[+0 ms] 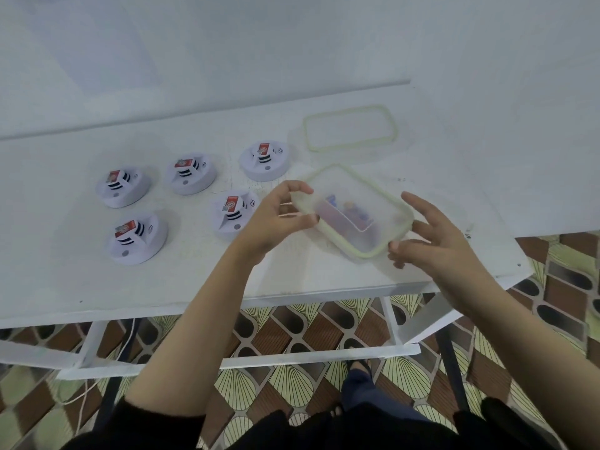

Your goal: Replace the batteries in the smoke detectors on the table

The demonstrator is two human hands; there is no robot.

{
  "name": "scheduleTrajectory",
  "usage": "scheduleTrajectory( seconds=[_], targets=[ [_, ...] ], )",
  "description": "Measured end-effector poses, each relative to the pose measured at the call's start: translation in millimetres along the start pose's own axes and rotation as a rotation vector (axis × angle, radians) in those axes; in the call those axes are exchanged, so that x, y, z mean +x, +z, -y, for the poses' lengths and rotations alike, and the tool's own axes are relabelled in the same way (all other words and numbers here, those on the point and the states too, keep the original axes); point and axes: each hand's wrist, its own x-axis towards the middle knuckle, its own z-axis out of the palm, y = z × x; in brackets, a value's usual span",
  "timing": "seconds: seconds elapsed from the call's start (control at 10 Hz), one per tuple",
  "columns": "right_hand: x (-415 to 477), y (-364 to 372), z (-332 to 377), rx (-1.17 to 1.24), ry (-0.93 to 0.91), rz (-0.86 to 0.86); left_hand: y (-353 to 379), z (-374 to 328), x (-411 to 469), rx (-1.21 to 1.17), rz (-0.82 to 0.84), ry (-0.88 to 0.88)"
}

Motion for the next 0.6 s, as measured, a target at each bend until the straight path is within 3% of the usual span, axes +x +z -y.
scheduleTrajectory(
  seconds=[0.2, 0.6],
  targets=[
    [35, -11, 6, 0.191, 0.019, -0.038, 28, 5, -21, 0.257, -0.169, 0.099],
    [51, -3, 4, 0.005, -0.029, -0.149, 32, 12, -32, 0.305, -0.191, 0.203]
  ],
)
